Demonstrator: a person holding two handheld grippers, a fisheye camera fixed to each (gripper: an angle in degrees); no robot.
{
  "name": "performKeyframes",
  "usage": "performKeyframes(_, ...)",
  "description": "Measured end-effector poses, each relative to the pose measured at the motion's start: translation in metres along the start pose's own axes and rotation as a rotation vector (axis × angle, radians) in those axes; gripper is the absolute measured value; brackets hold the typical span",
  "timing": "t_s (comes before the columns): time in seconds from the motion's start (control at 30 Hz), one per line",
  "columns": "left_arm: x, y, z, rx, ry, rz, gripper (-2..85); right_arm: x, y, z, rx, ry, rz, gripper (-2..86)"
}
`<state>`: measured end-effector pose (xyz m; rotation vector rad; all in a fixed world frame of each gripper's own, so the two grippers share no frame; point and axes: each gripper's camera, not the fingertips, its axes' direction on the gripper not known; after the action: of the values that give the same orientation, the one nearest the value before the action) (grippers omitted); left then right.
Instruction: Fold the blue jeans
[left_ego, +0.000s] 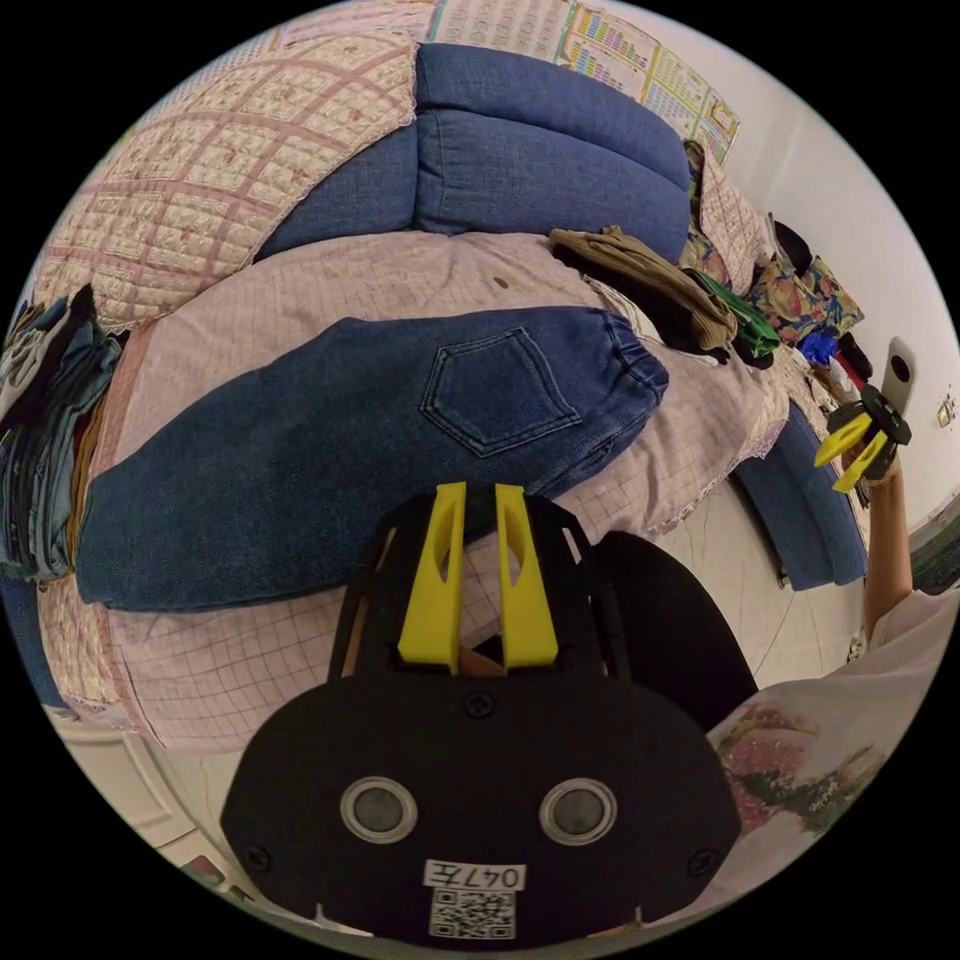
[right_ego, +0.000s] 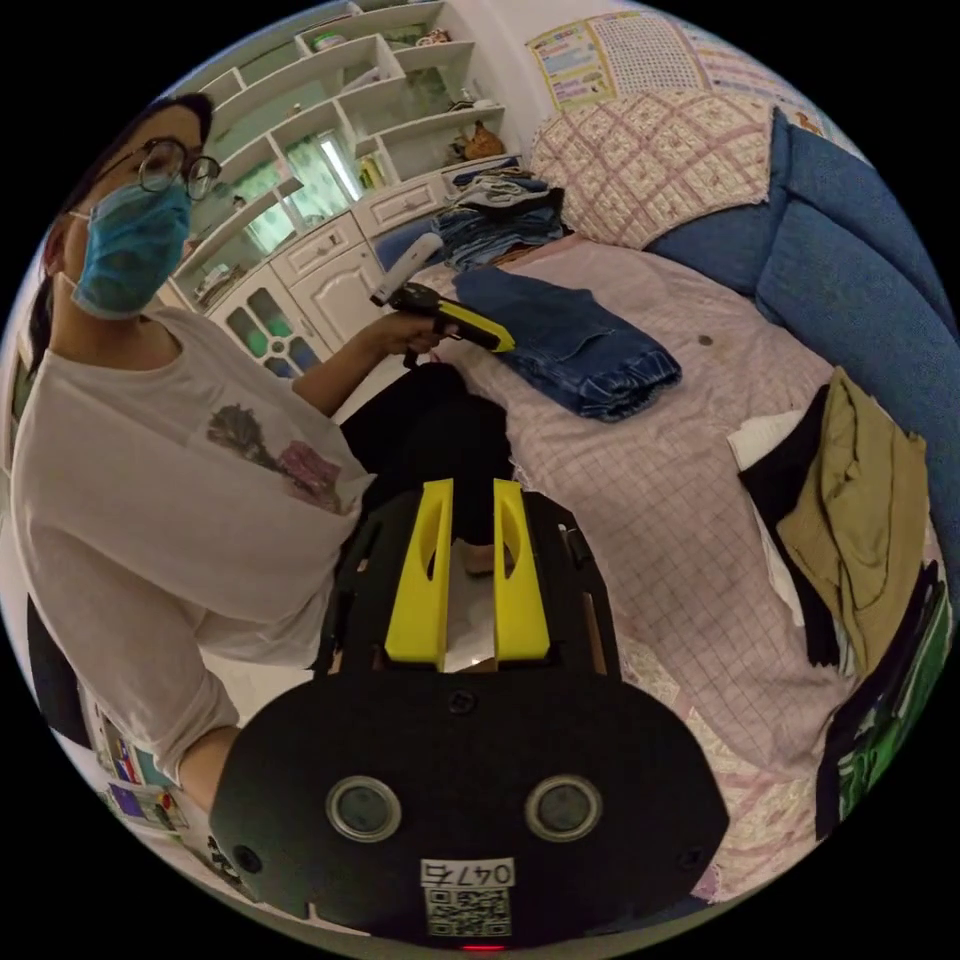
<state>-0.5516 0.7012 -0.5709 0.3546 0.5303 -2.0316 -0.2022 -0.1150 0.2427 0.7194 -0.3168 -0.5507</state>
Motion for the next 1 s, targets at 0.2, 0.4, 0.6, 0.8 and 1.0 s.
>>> performKeyframes(0.2, 0.035, 0.004, -0.110, 0.145, 0.195, 0.207, 3.7, -0.038, -0.026, -0.025, -0.032, 0.147, -0.066, 4.4)
performKeyframes(0.4, 0.085, -0.006, -0.192, 0.173, 0.203, 0.362, 5.2, -0.073, -0.066, -0.049, -0.014, 0.289, -0.082, 1.5)
performKeyframes(0.6, 0.011, 0.014, -0.272, 0.203, 0.156, 0.070, 4.6, -0.063, -0.098, -0.076, 0.321, 0.103, -0.004, -0.8)
performKeyframes(0.8, -0.109, 0.066, -0.353, 0.247, 0.092, -0.433, 6.6, -0.069, -0.218, -0.008, 0.316, 0.116, 0.055, -1.2)
performKeyframes(1.0, -0.196, 0.089, -0.413, 0.437, 0.197, -0.782, 9.8, -0.119, -0.385, 0.086, 0.248, 0.065, -0.034, -1.2)
